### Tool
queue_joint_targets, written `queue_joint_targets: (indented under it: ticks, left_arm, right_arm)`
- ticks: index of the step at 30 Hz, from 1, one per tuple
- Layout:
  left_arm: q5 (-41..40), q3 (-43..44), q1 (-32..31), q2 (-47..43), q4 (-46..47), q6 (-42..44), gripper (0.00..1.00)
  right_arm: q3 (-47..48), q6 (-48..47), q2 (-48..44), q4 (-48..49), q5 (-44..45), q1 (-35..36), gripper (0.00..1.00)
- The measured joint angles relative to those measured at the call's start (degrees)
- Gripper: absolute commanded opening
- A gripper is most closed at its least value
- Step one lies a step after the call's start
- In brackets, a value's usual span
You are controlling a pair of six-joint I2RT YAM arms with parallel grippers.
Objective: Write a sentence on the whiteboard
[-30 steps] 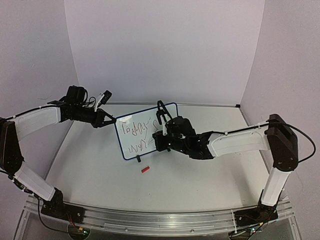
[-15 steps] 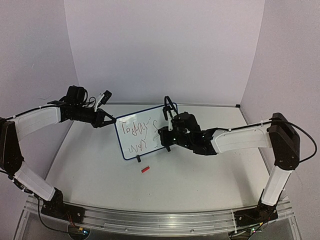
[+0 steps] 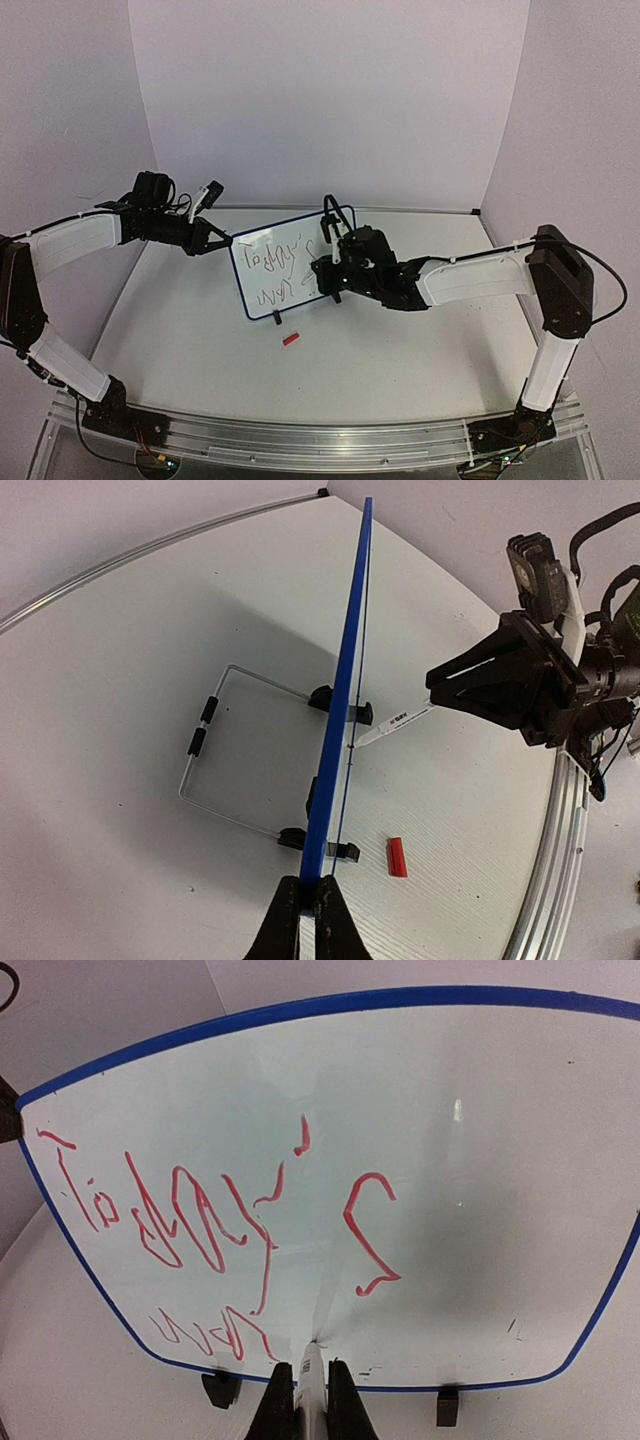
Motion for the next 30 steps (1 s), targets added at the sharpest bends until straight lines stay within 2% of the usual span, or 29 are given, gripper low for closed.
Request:
queue_joint_targets:
  ticks: [18,30]
  left_arm:
    - [0.0,0.0,0.0,0.0,0.0,0.0,0.0]
    - [0.0,0.0,0.0,0.0,0.0,0.0,0.0]
  right_arm:
    - [0.2,0.0,3.8,-0.9,-1.5,0.3,0.0]
    - [0.4,-1.8,2.5,-1.6,1.4,0.3,0.0]
